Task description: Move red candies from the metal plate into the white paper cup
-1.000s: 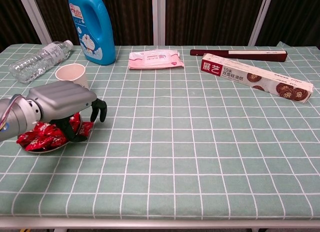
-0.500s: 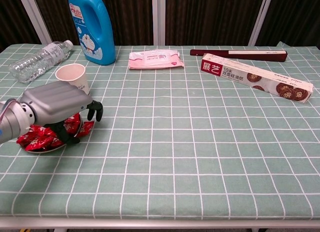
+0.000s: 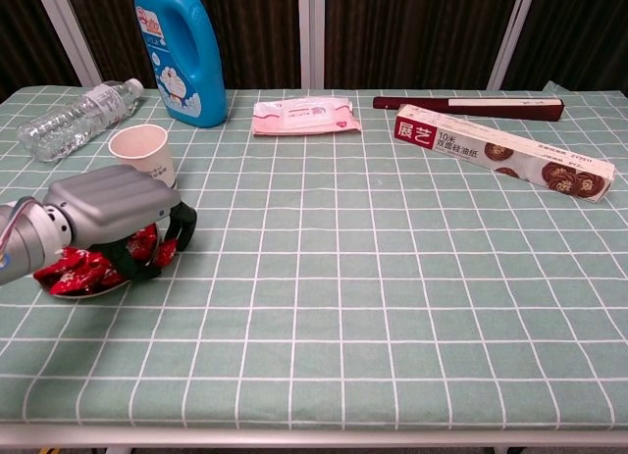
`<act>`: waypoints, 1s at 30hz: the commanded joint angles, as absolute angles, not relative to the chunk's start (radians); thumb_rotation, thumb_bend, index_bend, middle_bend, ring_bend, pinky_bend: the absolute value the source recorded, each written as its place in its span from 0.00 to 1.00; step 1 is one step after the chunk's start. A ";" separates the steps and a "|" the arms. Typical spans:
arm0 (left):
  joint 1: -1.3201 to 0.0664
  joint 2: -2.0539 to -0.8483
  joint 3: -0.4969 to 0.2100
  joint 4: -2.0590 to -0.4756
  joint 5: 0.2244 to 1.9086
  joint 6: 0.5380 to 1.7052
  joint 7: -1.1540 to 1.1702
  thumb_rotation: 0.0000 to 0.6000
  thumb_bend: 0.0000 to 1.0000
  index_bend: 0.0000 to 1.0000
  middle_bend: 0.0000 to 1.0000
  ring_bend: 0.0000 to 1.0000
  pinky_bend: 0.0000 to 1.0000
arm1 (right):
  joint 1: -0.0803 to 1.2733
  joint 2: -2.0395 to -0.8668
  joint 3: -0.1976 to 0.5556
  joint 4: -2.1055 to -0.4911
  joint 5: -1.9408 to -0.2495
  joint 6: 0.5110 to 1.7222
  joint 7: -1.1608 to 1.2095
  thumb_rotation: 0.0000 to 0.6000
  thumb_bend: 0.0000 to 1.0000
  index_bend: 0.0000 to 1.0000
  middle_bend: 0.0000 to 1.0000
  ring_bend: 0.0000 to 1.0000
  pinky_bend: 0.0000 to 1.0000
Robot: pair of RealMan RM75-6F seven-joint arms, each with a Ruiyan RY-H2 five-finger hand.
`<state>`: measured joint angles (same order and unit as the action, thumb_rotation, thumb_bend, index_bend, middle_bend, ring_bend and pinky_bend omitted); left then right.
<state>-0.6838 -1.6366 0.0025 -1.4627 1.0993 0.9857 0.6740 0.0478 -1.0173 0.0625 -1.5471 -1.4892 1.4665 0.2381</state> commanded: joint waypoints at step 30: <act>-0.806 -1.542 -0.236 -1.391 1.079 0.940 0.435 1.00 0.43 0.59 0.63 0.97 1.00 | 0.046 -1.016 0.066 -1.540 -1.482 1.468 0.250 1.00 0.10 0.00 0.13 0.09 0.42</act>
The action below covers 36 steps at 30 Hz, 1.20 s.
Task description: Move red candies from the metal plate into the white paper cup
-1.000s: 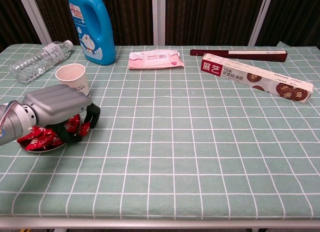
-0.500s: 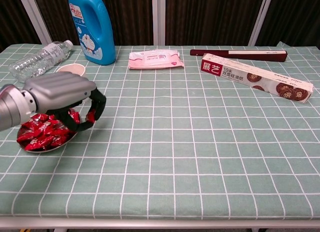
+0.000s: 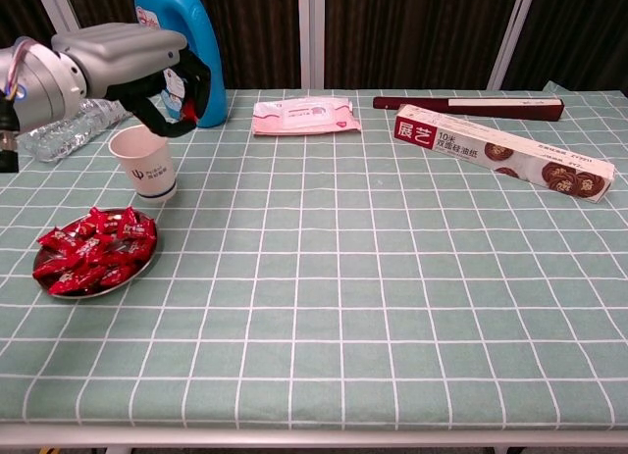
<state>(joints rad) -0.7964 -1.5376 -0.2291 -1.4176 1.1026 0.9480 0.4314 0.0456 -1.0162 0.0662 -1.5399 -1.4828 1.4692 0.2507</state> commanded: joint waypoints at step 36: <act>-0.550 -1.340 0.000 -1.600 1.275 1.231 0.421 1.00 0.35 0.43 0.48 0.95 1.00 | 0.060 -1.015 0.068 -1.556 -1.499 1.463 0.233 1.00 0.10 0.00 0.13 0.09 0.43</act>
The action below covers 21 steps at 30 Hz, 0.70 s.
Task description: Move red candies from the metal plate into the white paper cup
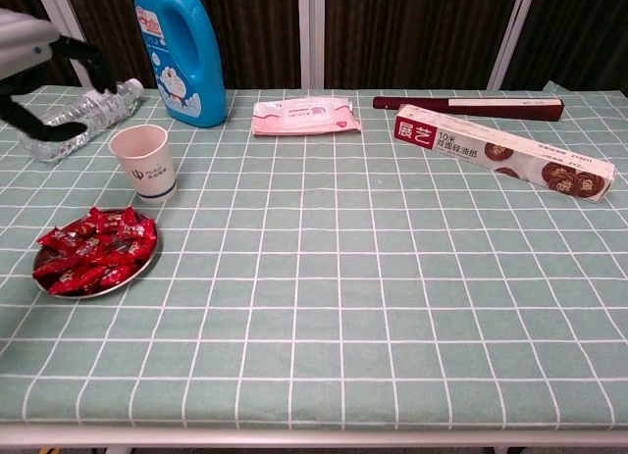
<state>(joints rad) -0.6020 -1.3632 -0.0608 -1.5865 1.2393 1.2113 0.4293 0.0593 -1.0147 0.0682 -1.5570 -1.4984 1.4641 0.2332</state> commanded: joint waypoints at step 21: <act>-0.503 -1.523 0.071 -1.295 1.332 1.117 0.493 1.00 0.35 0.45 0.47 0.95 1.00 | 0.066 -1.012 0.064 -1.572 -1.510 1.466 0.219 1.00 0.10 0.00 0.13 0.09 0.43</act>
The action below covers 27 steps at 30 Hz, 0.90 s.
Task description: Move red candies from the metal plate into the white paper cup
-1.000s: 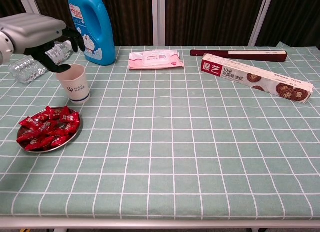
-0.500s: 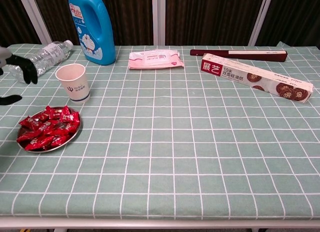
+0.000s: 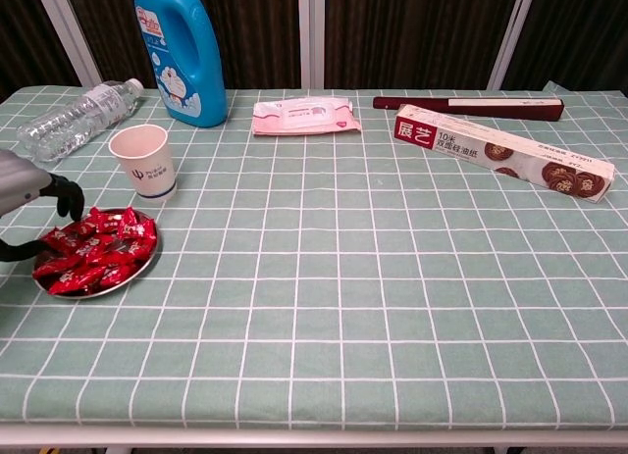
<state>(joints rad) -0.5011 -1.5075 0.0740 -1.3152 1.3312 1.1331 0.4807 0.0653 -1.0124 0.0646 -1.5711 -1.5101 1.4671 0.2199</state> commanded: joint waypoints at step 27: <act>-0.502 -1.574 0.046 -1.216 1.344 1.048 0.516 1.00 0.34 0.58 0.60 0.96 1.00 | 0.063 -1.007 0.064 -1.577 -1.502 1.468 0.219 1.00 0.10 0.00 0.13 0.09 0.43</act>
